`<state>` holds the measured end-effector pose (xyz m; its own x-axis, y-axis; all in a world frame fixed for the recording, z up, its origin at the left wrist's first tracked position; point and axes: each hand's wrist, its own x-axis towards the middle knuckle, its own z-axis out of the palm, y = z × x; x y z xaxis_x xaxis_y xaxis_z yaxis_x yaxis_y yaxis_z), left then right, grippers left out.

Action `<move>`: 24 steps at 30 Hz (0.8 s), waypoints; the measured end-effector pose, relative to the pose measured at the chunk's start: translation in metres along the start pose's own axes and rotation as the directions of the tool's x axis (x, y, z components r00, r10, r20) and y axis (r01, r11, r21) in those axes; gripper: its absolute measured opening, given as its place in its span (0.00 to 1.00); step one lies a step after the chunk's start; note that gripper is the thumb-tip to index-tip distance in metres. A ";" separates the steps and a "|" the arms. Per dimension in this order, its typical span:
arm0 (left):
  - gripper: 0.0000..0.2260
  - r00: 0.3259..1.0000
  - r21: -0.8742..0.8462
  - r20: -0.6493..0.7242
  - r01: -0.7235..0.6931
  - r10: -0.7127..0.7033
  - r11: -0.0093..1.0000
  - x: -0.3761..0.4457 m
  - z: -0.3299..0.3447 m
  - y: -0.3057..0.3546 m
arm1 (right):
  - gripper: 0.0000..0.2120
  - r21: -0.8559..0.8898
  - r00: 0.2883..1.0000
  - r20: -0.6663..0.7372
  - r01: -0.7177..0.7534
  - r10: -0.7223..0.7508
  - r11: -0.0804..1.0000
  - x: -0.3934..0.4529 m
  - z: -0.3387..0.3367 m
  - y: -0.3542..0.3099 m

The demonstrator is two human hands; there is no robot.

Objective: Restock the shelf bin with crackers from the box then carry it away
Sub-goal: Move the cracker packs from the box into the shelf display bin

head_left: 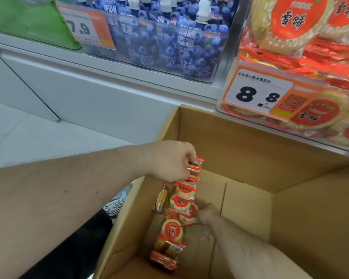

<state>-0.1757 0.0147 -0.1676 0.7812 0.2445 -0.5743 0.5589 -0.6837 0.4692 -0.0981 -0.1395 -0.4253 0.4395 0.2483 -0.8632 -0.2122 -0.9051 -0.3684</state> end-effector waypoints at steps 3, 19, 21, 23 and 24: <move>0.17 1.000 -0.019 -0.002 -0.006 0.005 1.000 0.001 0.001 0.001 | 0.15 0.047 0.998 0.068 -0.013 0.010 0.999 -0.002 -0.010 0.009; 0.37 0.992 -0.250 -0.126 -0.017 -0.015 0.968 -0.020 -0.002 0.010 | 0.29 0.700 0.617 0.445 0.214 -0.650 0.682 -0.120 -0.088 -0.080; 0.33 0.980 -0.283 -0.198 -0.058 0.001 0.957 -0.020 -0.003 0.007 | 0.27 0.695 0.561 0.463 0.249 -0.686 0.674 -0.120 -0.084 -0.092; 0.28 0.973 -0.309 -0.229 -0.055 -0.018 0.949 -0.019 -0.006 0.004 | 0.23 0.676 0.618 0.460 0.222 -0.637 0.703 -0.111 -0.079 -0.089; 0.27 0.973 -0.313 -0.228 -0.041 -0.033 0.949 -0.019 -0.008 0.003 | 0.20 0.625 0.697 0.443 0.211 -0.564 0.752 -0.105 -0.072 -0.082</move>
<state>-0.1866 0.0136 -0.1505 0.8049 0.4178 -0.4214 0.5854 -0.4436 0.6786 -0.0642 -0.1157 -0.2798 0.0391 0.8365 -0.5466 -0.6122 -0.4123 -0.6747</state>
